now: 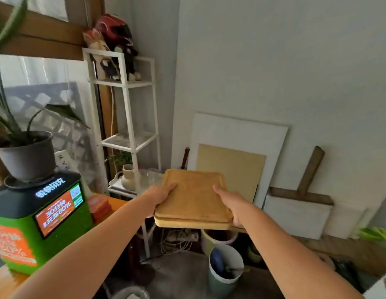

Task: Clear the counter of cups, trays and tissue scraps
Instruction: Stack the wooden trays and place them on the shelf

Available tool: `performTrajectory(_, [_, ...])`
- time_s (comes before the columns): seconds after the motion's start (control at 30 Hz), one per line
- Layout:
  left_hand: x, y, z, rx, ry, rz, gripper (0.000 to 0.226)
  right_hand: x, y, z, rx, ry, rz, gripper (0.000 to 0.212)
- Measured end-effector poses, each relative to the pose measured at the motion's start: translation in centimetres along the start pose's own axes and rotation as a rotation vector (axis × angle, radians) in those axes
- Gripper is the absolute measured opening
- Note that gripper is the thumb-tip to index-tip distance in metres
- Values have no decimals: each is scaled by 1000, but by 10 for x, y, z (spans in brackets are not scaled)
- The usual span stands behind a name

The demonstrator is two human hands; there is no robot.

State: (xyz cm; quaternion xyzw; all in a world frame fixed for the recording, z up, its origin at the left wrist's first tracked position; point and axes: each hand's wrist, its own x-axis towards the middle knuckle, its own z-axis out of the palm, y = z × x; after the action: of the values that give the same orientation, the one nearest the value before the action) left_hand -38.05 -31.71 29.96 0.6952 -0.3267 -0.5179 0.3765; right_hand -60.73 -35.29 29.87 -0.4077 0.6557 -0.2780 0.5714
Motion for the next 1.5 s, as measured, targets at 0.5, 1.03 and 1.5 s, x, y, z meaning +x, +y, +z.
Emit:
performTrajectory(0.5, [239,162,-34,-16,50,28,72,228,-191,48,-1,-38,-48,69])
performTrajectory(1.03, [380,214,-113,-187,312,-66,45,399,-313,158,-183,-318,-44,77])
performTrajectory(1.5, [491,273,-147,-302,585,-188,73,540,-435,240,-398,-604,-73,66])
